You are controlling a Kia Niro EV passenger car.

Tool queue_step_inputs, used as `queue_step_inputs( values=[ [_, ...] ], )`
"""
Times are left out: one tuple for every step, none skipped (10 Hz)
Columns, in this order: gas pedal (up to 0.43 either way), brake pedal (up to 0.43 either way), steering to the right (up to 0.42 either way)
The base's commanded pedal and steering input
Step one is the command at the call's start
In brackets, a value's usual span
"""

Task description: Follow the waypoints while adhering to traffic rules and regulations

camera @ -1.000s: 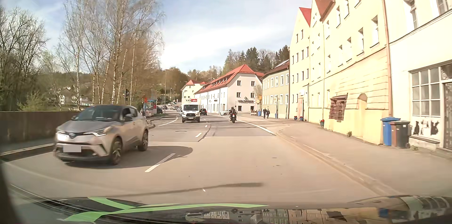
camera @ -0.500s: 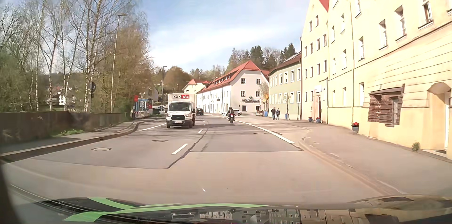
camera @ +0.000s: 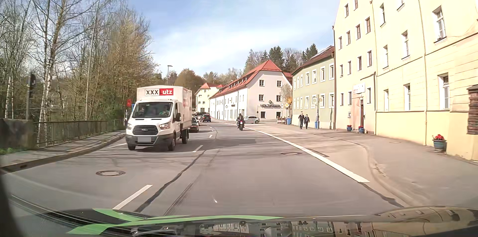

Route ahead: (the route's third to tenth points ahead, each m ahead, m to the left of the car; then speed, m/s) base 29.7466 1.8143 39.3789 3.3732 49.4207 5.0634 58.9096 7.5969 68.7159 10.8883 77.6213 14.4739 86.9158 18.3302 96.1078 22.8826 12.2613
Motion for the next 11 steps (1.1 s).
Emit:
queue_step_inputs(
  values=[
    [0.039,0.000,-0.013],
    [0.039,0.000,-0.015],
    [0.039,0.000,-0.018],
    [0.047,0.000,-0.020],
    [0.059,0.000,-0.020],
    [0.067,0.000,-0.020],
    [0.067,0.000,-0.020],
    [0.079,0.000,-0.020],
    [0.079,0.000,-0.020],
    [0.079,0.000,-0.021],
    [0.079,0.000,-0.021]
  ],
)
